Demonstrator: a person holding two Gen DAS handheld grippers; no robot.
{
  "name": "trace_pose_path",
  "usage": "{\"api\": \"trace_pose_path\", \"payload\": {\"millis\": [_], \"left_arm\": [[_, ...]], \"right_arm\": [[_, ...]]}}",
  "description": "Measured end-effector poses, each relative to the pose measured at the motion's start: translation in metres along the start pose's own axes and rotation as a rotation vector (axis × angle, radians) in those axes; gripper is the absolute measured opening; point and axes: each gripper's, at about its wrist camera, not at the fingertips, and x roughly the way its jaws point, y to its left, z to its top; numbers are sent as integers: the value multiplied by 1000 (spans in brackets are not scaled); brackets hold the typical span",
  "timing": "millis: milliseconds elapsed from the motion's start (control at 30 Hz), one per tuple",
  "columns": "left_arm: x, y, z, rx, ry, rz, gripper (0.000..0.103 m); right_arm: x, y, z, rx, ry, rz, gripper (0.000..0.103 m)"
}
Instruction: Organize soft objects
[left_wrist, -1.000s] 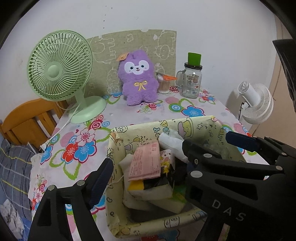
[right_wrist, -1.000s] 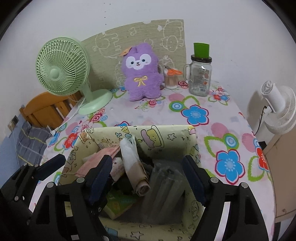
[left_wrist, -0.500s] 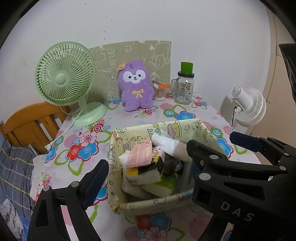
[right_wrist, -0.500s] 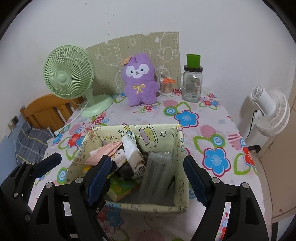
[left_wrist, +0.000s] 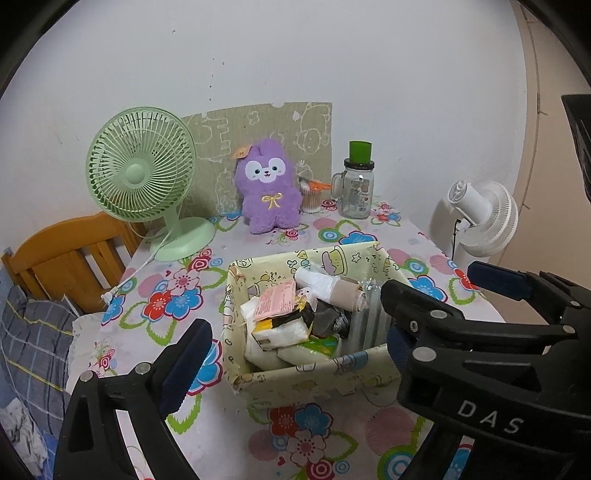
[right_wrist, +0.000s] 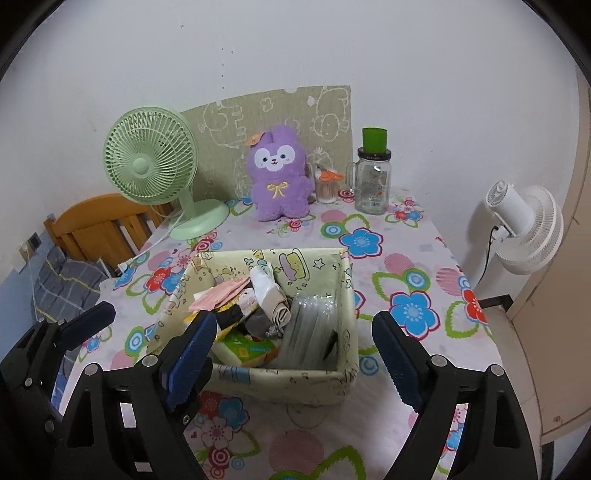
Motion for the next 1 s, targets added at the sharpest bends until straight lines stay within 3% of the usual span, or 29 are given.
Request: {"api": "trace_pose_path", "payload": {"millis": [1000], "left_arm": [[-68, -2, -20, -36, -89, 19, 103]], "right_arm": [[-76, -8, -24, 2, -99, -24, 92]]}}
